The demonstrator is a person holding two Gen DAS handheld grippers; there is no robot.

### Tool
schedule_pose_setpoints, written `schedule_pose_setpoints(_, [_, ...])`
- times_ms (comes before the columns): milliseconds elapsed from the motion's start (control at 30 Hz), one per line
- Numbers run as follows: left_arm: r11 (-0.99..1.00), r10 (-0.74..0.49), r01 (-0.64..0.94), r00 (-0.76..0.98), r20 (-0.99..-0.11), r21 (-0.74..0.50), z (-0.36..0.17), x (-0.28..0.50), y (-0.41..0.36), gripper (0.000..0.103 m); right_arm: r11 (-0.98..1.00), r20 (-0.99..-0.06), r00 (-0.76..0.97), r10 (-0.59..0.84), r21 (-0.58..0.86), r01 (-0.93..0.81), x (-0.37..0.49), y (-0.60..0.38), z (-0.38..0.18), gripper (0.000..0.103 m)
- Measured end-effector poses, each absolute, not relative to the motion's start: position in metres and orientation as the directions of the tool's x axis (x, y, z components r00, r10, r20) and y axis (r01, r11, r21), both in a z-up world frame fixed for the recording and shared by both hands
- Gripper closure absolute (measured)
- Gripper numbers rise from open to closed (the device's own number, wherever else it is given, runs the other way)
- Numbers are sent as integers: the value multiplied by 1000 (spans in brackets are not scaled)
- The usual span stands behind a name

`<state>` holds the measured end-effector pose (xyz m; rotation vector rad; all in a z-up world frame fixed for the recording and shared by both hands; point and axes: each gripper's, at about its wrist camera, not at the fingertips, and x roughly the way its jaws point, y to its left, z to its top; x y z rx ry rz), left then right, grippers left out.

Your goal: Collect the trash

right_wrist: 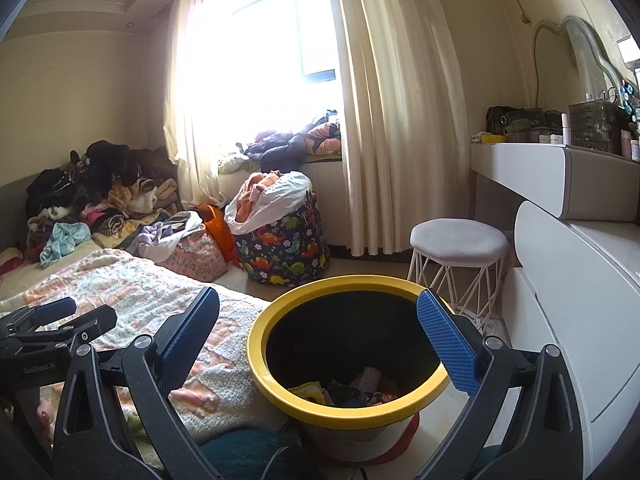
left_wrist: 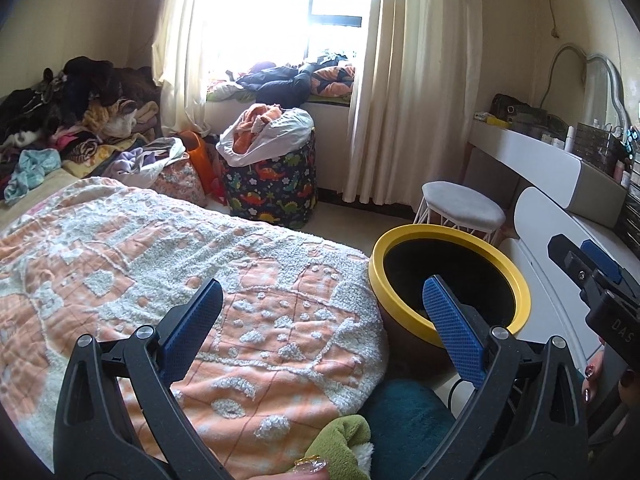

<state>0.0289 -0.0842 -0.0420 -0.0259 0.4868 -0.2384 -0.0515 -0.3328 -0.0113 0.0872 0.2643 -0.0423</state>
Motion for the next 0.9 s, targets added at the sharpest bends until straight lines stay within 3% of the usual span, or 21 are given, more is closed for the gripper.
schedule_pose_setpoints(900, [973,-227,216,861,-456,-77,-41,26,-83,11,994,-256,966,-40,84,64,-54,-330,-13,7])
